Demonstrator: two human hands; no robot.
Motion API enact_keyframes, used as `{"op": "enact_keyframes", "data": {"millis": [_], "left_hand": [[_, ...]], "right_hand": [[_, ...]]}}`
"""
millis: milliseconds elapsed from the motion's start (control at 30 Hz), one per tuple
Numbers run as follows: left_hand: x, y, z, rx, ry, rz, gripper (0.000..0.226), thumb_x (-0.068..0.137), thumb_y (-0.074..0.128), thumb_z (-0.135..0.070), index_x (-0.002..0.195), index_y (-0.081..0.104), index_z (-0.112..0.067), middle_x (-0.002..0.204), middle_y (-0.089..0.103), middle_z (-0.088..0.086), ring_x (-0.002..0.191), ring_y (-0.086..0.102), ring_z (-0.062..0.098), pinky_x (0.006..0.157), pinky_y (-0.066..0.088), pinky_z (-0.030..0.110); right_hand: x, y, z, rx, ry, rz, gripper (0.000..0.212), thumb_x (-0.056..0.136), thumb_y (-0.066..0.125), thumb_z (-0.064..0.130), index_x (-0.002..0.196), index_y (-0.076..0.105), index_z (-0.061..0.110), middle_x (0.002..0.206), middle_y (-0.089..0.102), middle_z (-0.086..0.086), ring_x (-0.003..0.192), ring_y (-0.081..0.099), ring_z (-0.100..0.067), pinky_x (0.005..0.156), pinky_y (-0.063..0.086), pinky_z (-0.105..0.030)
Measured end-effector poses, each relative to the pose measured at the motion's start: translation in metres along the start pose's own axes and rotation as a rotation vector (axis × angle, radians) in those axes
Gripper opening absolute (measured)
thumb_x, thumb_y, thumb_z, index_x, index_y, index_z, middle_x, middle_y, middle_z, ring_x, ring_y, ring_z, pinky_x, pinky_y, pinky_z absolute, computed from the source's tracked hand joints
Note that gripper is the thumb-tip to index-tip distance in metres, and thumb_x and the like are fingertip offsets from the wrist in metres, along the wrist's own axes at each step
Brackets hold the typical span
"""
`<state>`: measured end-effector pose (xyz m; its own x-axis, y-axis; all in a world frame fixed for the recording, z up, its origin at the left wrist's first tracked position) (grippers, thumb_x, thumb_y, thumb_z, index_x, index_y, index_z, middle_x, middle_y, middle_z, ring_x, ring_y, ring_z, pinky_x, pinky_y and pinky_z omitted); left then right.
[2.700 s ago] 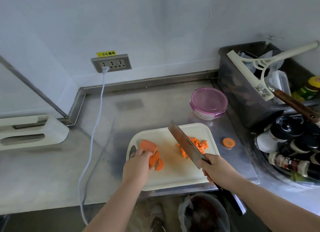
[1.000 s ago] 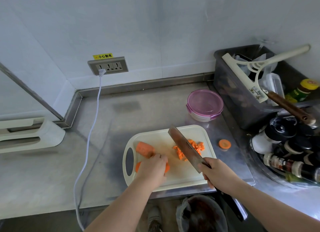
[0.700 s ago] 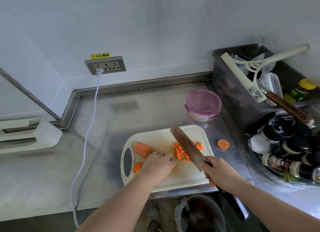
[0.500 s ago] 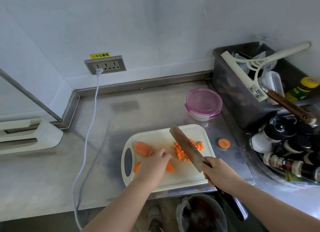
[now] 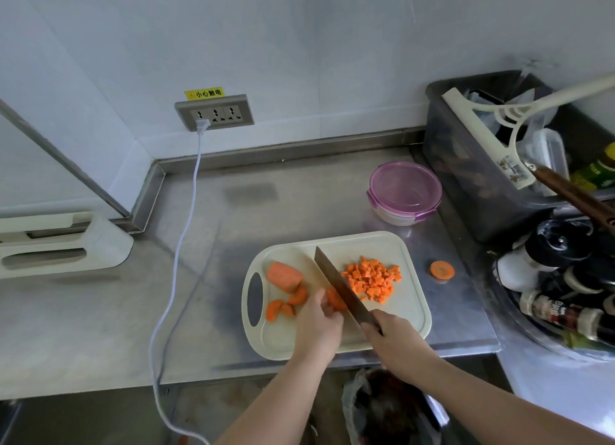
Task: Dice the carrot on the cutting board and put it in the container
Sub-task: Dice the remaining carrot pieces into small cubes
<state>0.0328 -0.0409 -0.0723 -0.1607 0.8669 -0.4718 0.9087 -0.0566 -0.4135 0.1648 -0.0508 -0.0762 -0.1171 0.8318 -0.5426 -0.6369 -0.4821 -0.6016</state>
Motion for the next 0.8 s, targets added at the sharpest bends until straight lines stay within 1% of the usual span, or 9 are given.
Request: {"op": "enact_keyframes", "data": {"millis": [67,133,200,233,333,400,533,633,800], "left_hand": [[0.000,0.000,-0.001,-0.007,0.011,0.014,0.043,0.094,0.049,-0.005,0.132,0.050,-0.023,0.103,0.052,-0.019,0.107,0.051,0.003,0.088,0.035,0.015],[0.002,-0.004,0.001,0.025,0.029,0.024,0.044,0.095,0.049,-0.008,0.137,0.047,-0.023,0.115,0.055,-0.016,0.114,0.049,0.003,0.092,0.034,0.016],[0.005,-0.017,0.007,0.140,0.066,-0.047,0.041,0.096,0.050,-0.011,0.136,0.050,-0.022,0.126,0.057,-0.010,0.119,0.052,0.008,0.091,0.035,0.016],[0.008,-0.028,0.011,0.205,0.087,-0.126,0.038,0.095,0.051,-0.010,0.131,0.055,-0.021,0.125,0.059,-0.008,0.116,0.055,0.010,0.089,0.036,0.016],[0.022,-0.062,0.029,0.332,0.122,-0.304,0.030,0.089,0.052,-0.003,0.114,0.064,-0.016,0.113,0.062,0.000,0.103,0.061,0.019,0.080,0.039,0.022],[0.031,-0.074,0.040,0.452,0.092,-0.273,0.028,0.090,0.054,-0.008,0.116,0.062,-0.014,0.116,0.057,0.003,0.103,0.060,0.022,0.079,0.042,0.024],[0.041,-0.080,0.047,0.634,0.075,-0.201,0.024,0.094,0.054,-0.022,0.116,0.062,-0.017,0.118,0.055,0.003,0.103,0.059,0.022,0.081,0.047,0.031],[0.043,-0.080,0.047,0.631,0.056,-0.198,0.019,0.093,0.053,-0.022,0.111,0.061,-0.019,0.116,0.053,0.001,0.099,0.059,0.020,0.076,0.045,0.028],[0.045,-0.083,0.046,0.639,0.064,-0.244,0.018,0.091,0.056,-0.025,0.108,0.060,-0.020,0.116,0.053,0.001,0.099,0.058,0.021,0.078,0.048,0.032]], "right_hand": [[-0.001,0.005,0.002,0.044,0.000,0.008,0.016,0.101,0.040,0.029,0.096,0.051,0.018,0.077,0.056,0.000,0.061,0.054,-0.011,0.057,0.049,-0.026],[-0.004,0.008,0.006,0.082,-0.009,0.017,0.016,0.102,0.039,0.029,0.105,0.049,0.017,0.075,0.055,0.000,0.054,0.053,-0.009,0.048,0.047,-0.018],[-0.006,0.007,0.008,0.115,-0.017,0.011,0.018,0.103,0.038,0.027,0.113,0.048,0.016,0.075,0.053,0.002,0.052,0.052,-0.008,0.044,0.042,-0.014],[-0.007,0.006,0.008,0.128,-0.014,0.010,0.018,0.103,0.038,0.027,0.114,0.047,0.016,0.075,0.053,0.002,0.052,0.051,-0.008,0.044,0.041,-0.013],[-0.008,0.000,0.005,0.146,0.007,0.009,0.017,0.102,0.037,0.027,0.098,0.049,0.015,0.067,0.053,-0.002,0.047,0.048,-0.008,0.042,0.040,-0.017],[-0.008,-0.004,0.002,0.152,0.020,0.009,0.020,0.102,0.038,0.027,0.090,0.048,0.016,0.065,0.054,-0.003,0.046,0.049,-0.010,0.044,0.041,-0.019],[-0.006,-0.008,-0.001,0.164,0.033,0.006,0.020,0.102,0.039,0.029,0.087,0.048,0.019,0.068,0.058,-0.005,0.051,0.053,-0.012,0.049,0.046,-0.021],[-0.005,-0.009,-0.002,0.163,0.037,0.006,0.020,0.101,0.039,0.030,0.087,0.048,0.020,0.068,0.059,-0.005,0.052,0.055,-0.011,0.054,0.048,-0.024],[-0.005,-0.011,-0.002,0.166,0.038,0.013,0.019,0.101,0.040,0.030,0.090,0.050,0.018,0.070,0.059,-0.006,0.052,0.055,-0.012,0.057,0.052,-0.027]]}}
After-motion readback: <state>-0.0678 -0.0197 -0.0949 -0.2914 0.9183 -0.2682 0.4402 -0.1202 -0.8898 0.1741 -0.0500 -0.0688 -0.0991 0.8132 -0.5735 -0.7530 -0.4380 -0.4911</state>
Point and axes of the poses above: each hand's wrist, its own x-axis towards the middle knuckle, its own y-axis out of the palm, z = x × y, the point moved 3 cm from there along x, towards the middle knuckle
